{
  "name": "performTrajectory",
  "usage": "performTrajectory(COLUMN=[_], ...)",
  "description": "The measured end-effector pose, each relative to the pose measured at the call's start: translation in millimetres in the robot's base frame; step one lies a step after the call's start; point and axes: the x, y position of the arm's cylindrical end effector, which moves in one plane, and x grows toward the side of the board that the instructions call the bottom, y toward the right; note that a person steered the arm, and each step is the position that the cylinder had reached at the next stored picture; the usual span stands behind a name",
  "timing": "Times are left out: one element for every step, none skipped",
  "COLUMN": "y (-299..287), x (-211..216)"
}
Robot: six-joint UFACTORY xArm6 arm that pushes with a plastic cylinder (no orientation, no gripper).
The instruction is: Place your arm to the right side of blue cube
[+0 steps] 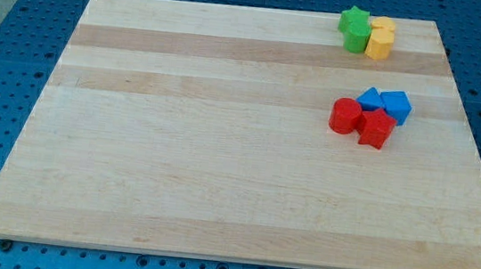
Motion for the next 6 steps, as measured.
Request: performTrajectory(y=[-15,-34,-40,-30,-21,-20], x=[-13,-18,-41,-65,-97,-113])
